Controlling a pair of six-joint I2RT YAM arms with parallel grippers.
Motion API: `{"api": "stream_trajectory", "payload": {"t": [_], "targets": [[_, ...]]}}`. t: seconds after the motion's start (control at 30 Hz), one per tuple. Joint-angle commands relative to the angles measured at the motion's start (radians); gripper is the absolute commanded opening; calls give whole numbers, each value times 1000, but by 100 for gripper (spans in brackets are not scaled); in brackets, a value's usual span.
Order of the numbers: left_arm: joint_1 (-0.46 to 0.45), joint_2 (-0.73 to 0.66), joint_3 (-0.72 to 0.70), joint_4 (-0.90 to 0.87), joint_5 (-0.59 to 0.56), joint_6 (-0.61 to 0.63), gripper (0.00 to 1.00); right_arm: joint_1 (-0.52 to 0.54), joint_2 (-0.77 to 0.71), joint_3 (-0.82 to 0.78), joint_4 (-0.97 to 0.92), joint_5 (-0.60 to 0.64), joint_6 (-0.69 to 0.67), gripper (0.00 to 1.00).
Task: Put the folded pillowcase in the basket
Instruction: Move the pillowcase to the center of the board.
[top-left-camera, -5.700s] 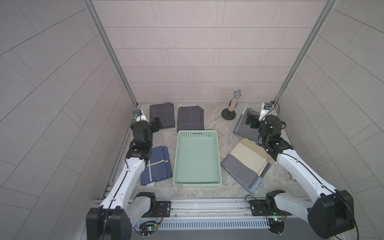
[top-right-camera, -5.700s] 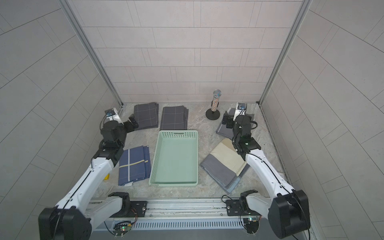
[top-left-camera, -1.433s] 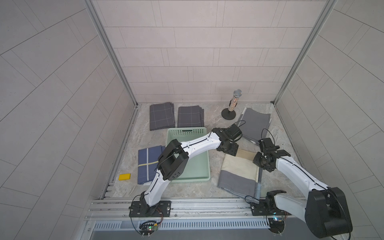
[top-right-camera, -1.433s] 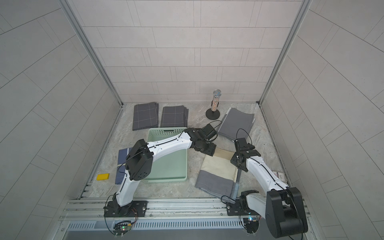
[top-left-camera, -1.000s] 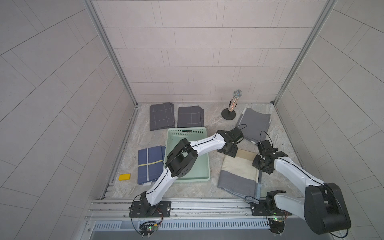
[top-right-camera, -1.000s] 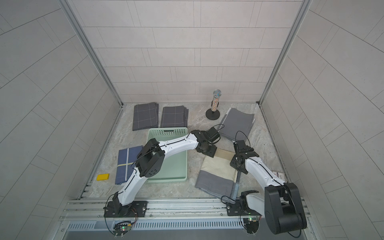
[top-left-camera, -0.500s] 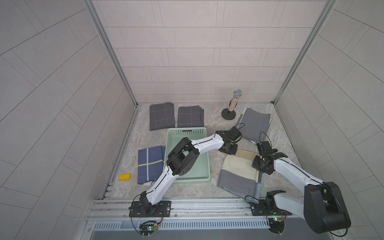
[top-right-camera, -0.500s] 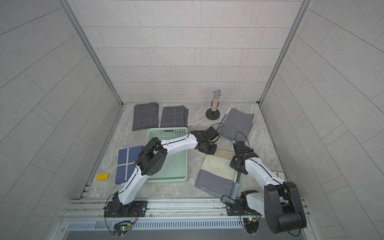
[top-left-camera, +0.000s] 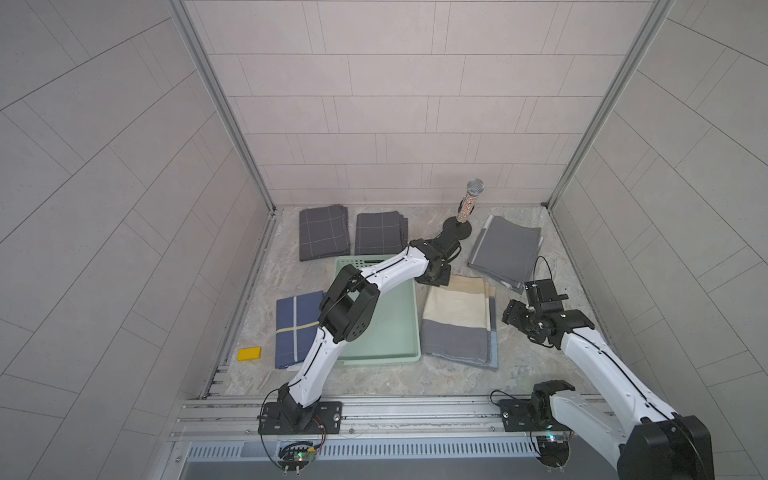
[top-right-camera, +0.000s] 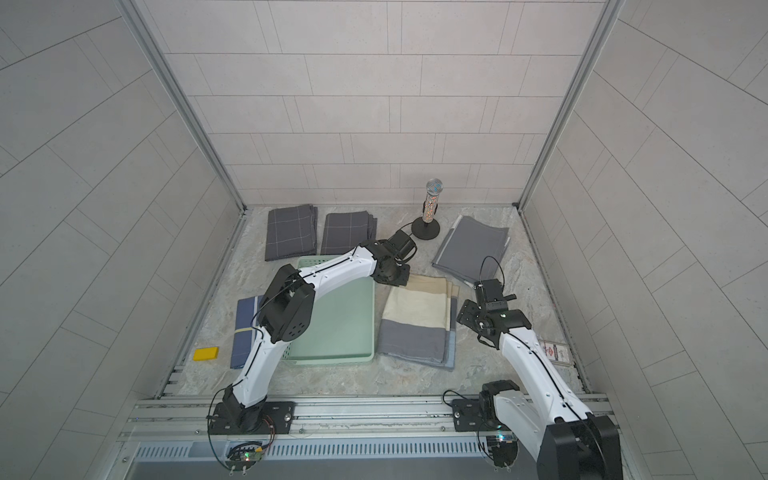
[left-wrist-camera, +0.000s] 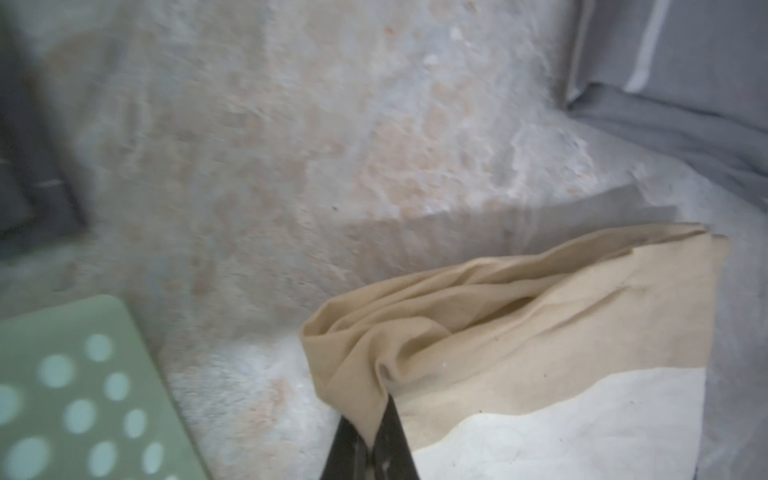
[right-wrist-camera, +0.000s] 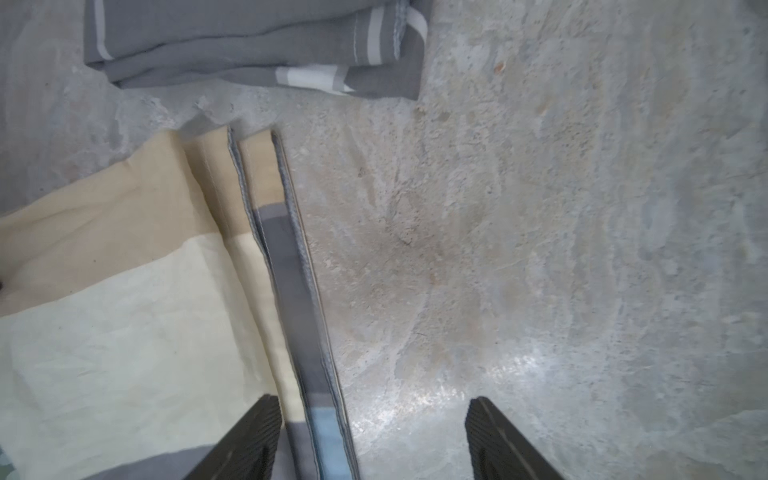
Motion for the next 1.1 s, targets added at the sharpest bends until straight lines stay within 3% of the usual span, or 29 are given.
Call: {"api": "stream_trajectory", "payload": {"t": [0.0,0.2,0.43,0.53,0.77,0.93,1.07], "targets": [[-14,8,16,-54,-52,-19,0,-3,3,-47,-8,-134,-18,77],[-14,10,-20,-28,-45,-54,0,44,40,-102,18,-270,3,78],[-14,-11,-46,-12,-75,-71,0,164,-21,-156,-50,-241,59,76],[-14,-27,-76,14,-75,-79,0,243,-49,-148,-82,-162,110,76],[-14,-43,-100,35,-67,-96,0,301,44,-99,-139,-148,111,74],[-13,-67,-103,41,-75,-100,0,311,77,-113,-94,-171,139,55],[-14,-80,-106,53,-56,-106,0,312,102,-119,-47,-199,161,30]]}}
